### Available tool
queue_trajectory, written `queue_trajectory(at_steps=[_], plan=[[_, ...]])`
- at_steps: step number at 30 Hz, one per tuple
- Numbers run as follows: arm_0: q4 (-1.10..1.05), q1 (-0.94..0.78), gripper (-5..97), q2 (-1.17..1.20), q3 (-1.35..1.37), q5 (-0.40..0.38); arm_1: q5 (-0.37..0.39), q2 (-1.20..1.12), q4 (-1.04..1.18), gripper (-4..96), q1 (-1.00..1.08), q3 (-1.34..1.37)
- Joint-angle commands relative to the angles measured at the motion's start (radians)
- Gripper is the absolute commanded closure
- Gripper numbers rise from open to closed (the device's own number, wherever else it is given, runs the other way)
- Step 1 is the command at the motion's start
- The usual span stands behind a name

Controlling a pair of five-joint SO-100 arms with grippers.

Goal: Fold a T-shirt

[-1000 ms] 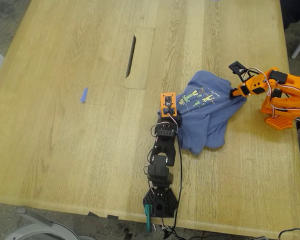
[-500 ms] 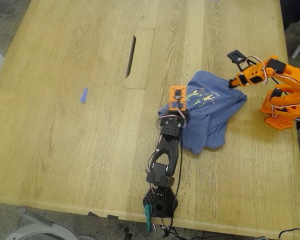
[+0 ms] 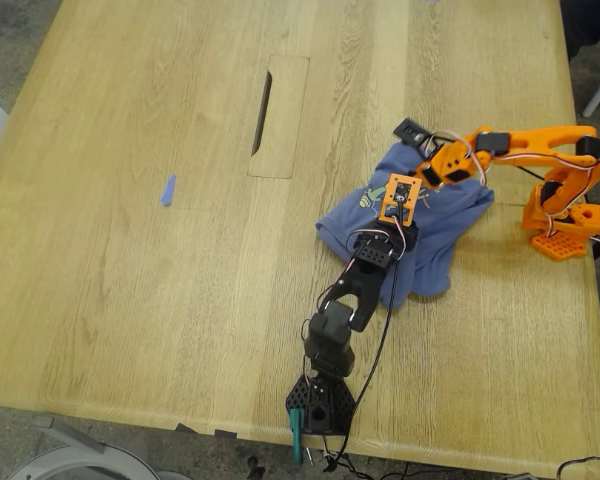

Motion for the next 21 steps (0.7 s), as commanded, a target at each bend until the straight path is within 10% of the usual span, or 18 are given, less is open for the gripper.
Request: queue_trajectory(at_steps=[1, 21], plan=[[-0.074, -0.044, 79, -0.008, -0.094, 0.002, 0.011, 0.002, -0.048, 91.4, -0.028, 0.005], [-0.107, -0.296, 79, -0.021, -0.094, -0.011, 0.046, 0.572, 0.140, 91.4, -0.028, 0.565]])
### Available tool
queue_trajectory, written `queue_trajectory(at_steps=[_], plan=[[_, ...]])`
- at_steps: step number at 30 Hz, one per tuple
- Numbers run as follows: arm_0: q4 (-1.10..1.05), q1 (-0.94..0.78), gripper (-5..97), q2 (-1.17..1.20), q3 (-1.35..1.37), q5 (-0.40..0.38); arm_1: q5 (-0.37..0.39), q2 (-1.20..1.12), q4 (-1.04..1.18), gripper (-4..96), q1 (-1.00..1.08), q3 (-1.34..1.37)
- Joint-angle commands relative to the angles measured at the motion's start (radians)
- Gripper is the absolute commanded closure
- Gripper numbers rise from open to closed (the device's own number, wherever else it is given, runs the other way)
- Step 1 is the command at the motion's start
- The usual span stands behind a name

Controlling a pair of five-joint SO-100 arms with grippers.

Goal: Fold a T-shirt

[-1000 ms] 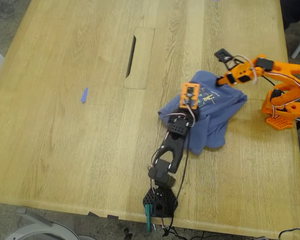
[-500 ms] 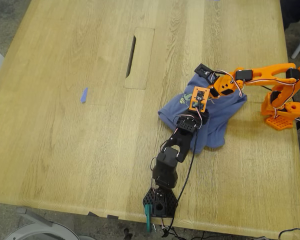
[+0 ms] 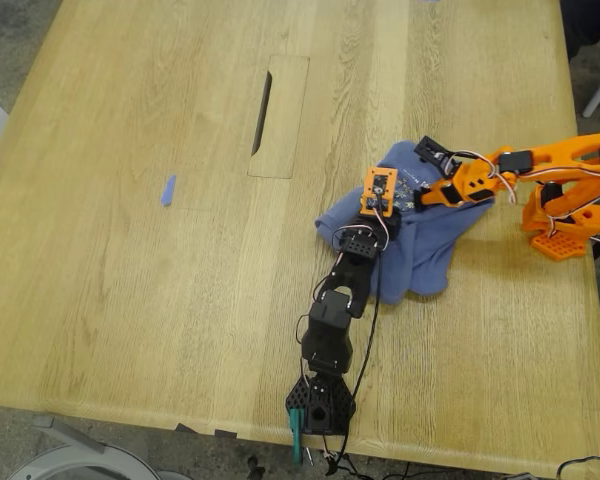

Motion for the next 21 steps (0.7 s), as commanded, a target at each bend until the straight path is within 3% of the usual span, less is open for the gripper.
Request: queue_trajectory(at_steps=[1, 13, 21], plan=[[-0.028, -0.104, 79, 0.046, -0.069, -0.005, 0.011, 0.117, 0.067, 91.4, 0.012, 0.035], [-0.032, -0.179, 79, 0.114, 0.103, -0.009, 0.011, 0.385, 0.334, 91.4, 0.086, 0.100], [-0.020, -0.301, 77, 0.279, 0.308, -0.006, 0.008, 0.502, 0.515, 91.4, 0.175, 0.089]])
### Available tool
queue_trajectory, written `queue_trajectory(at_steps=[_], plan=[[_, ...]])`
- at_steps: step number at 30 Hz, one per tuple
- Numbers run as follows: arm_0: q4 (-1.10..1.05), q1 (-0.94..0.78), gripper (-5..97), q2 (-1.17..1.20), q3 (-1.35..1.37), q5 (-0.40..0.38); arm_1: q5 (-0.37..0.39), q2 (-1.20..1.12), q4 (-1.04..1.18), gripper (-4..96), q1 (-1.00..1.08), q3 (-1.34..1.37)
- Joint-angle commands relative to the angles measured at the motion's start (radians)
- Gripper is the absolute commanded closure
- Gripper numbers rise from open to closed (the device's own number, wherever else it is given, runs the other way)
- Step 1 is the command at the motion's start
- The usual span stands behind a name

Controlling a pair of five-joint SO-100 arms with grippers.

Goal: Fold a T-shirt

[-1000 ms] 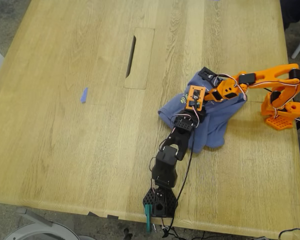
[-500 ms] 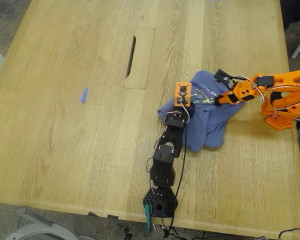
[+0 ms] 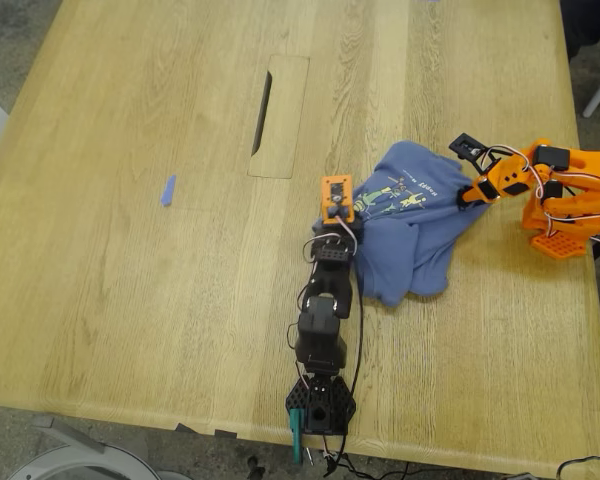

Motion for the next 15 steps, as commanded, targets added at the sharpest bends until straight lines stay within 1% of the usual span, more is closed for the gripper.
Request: queue_trajectory(at_steps=[1, 6, 10, 15], plan=[[0.034, -0.106, 76, 0.153, 0.046, -0.008, -0.002, 0.041, 0.057, 91.4, 0.032, -0.014], [0.178, -0.160, 74, 0.302, 0.041, -0.008, -0.003, 0.080, 0.137, 91.4, 0.106, -0.040], [0.276, -0.225, 74, 0.414, 0.054, -0.005, -0.015, 0.075, 0.181, 91.4, 0.242, -0.083], [0.321, -0.307, 75, 0.506, 0.098, 0.000, -0.049, 0.075, 0.239, 91.4, 0.443, -0.120]])
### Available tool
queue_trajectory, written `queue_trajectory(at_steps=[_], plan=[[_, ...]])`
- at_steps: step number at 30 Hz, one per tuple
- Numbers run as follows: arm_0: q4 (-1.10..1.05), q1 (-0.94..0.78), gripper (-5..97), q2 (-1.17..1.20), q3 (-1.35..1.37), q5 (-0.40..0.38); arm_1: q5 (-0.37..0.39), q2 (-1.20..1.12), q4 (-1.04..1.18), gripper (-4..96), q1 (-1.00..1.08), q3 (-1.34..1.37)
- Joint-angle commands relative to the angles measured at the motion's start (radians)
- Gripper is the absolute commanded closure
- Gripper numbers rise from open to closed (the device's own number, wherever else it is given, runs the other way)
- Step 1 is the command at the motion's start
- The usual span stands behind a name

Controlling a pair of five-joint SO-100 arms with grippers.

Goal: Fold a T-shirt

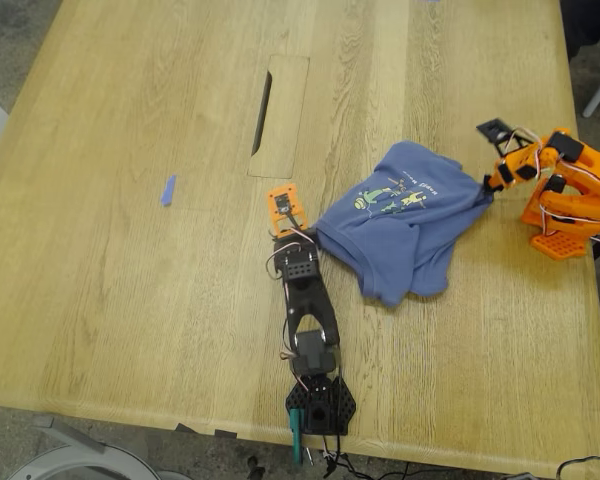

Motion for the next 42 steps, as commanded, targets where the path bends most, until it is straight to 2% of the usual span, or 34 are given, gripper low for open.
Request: queue_trajectory(at_steps=[1, 8, 14, 20, 25, 27, 29, 30, 38, 42], plan=[[0.029, -0.054, 76, 0.141, 0.005, -0.002, -0.018, 0.008, 0.018, 91.4, 0.123, -0.055], [0.115, -0.268, 92, 0.328, 0.169, 0.041, -0.092, 0.037, 0.003, 91.4, 0.554, -0.035], [0.265, -0.537, 92, 0.634, 0.382, 0.043, -0.124, 0.087, -0.067, 91.4, 0.907, 0.052], [0.568, -0.819, 92, 1.068, 0.560, 0.043, -0.146, 0.132, -0.087, 91.4, 1.135, 0.133], [0.841, -1.028, 92, 1.476, 0.672, 0.003, -0.156, 0.258, -0.026, 91.4, 1.207, 0.236], [0.839, -1.094, 92, 1.479, 0.664, -0.002, -0.158, 0.353, 0.031, 91.4, 1.209, 0.288], [0.834, -1.164, 92, 1.494, 0.658, 0.032, -0.210, 0.431, 0.044, 91.4, 1.218, 0.341], [0.834, -1.189, 92, 1.522, 0.669, 0.038, -0.213, 0.443, 0.034, 91.4, 1.215, 0.354], [0.765, -1.229, 92, 1.566, 0.741, 0.086, -0.209, 0.476, -0.015, 91.4, 1.190, 0.428], [0.831, -1.272, 92, 1.566, 0.741, 0.120, -0.192, 0.466, -0.011, 91.3, 1.195, 0.439]])
